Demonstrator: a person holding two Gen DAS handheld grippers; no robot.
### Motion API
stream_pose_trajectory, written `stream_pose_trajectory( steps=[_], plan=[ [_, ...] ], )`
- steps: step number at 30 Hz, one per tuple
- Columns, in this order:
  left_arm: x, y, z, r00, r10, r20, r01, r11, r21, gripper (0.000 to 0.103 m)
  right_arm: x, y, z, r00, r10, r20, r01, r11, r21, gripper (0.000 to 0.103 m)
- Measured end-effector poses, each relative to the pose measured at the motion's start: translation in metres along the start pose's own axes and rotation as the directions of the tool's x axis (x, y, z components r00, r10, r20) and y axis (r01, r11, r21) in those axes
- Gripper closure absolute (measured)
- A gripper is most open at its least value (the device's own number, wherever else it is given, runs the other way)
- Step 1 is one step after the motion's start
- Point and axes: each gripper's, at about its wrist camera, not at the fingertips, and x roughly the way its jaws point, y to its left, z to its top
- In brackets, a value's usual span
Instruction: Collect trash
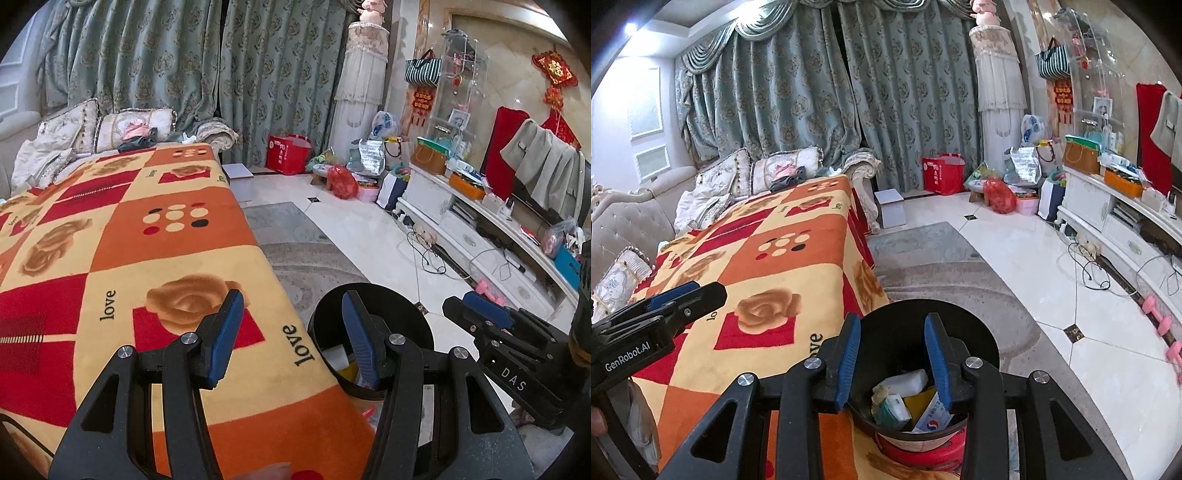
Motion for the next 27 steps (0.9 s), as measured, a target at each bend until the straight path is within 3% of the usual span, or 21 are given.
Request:
stream_pose_trajectory(
  steps=[27],
  plan=[
    [0.0007,0.0007,0.0,1.0,0.002,0.007,-0.002,1.0,0.008,0.049,0.0012,-0.0007,-0.0026,1.0,-0.004,-0.011,0.004,1.0,-0.003,0.063]
  ],
)
